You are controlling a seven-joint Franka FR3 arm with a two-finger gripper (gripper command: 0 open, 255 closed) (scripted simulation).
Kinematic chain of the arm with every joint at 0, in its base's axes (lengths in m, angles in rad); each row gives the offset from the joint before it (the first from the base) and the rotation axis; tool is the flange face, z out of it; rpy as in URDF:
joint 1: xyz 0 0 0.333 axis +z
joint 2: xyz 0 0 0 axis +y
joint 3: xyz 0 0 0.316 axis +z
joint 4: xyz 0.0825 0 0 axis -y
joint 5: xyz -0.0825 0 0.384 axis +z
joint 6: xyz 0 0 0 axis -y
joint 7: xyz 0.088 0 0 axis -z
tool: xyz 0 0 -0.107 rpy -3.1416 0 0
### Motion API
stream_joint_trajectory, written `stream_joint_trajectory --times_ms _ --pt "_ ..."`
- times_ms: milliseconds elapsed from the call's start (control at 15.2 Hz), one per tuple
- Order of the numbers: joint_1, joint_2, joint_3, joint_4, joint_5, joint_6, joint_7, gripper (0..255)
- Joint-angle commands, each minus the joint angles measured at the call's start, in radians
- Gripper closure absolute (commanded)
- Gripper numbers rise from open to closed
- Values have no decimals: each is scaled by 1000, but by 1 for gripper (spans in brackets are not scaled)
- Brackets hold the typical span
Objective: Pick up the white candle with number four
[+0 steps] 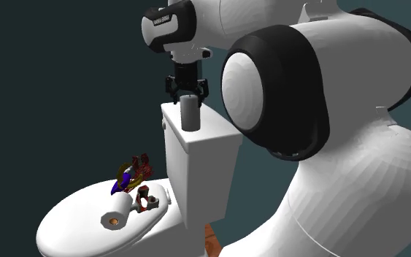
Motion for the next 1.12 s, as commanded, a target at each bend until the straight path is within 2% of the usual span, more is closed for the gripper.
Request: stream_joint_trajectory --times_ms 0,132,198,792,1056 --pt "1 -9 -1 -45 2 37 0 0" --pt "1 -9 -1 -45 2 37 0 0" --pt "0 -10 -2 -45 3 36 -1 255" --pt "1 -9 -1 -45 2 37 0 255" --pt "-1 3 -1 21 -1 -18 -1 255"
